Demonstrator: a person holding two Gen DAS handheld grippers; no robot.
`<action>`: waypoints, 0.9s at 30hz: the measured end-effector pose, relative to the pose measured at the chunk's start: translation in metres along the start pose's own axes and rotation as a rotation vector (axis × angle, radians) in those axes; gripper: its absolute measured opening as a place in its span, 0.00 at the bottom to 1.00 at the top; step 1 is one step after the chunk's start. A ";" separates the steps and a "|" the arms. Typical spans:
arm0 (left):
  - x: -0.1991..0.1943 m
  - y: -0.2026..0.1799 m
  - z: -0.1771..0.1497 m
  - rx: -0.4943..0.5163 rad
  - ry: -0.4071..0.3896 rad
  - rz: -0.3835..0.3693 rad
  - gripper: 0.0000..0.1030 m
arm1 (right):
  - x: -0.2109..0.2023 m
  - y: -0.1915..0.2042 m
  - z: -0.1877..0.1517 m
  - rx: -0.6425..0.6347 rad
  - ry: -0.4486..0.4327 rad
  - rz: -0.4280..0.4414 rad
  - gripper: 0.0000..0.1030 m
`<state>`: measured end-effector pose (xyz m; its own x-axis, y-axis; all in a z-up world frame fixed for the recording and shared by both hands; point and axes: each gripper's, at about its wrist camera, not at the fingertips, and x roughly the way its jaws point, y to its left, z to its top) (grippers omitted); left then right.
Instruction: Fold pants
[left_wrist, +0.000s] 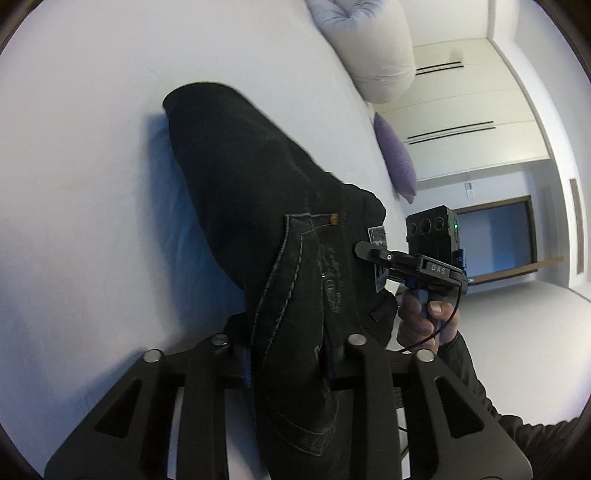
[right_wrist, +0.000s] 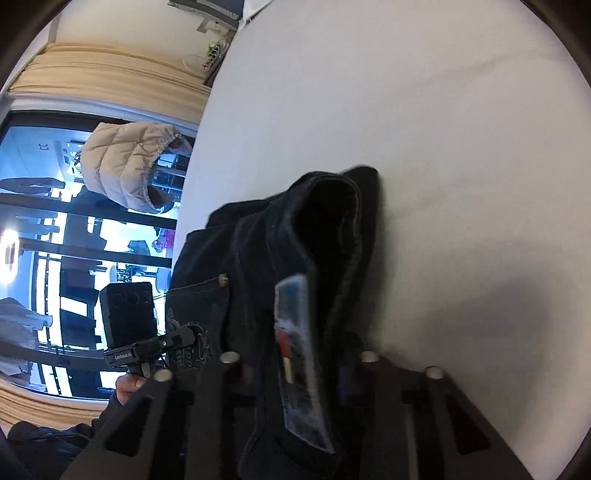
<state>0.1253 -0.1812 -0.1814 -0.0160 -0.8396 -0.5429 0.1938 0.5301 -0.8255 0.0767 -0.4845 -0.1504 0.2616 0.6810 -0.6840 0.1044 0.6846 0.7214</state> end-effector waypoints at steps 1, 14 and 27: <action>0.001 -0.004 0.002 0.008 -0.005 0.001 0.21 | -0.002 0.007 -0.001 -0.011 -0.011 0.000 0.21; -0.094 -0.008 0.099 0.158 -0.139 0.146 0.20 | 0.039 0.087 0.083 -0.111 -0.060 0.058 0.19; -0.066 0.072 0.130 0.062 -0.151 0.284 0.33 | 0.117 0.034 0.121 0.080 -0.049 0.091 0.29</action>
<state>0.2675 -0.1025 -0.1850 0.1916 -0.6699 -0.7173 0.2297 0.7412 -0.6308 0.2266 -0.4129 -0.1923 0.3196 0.7245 -0.6107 0.1541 0.5962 0.7879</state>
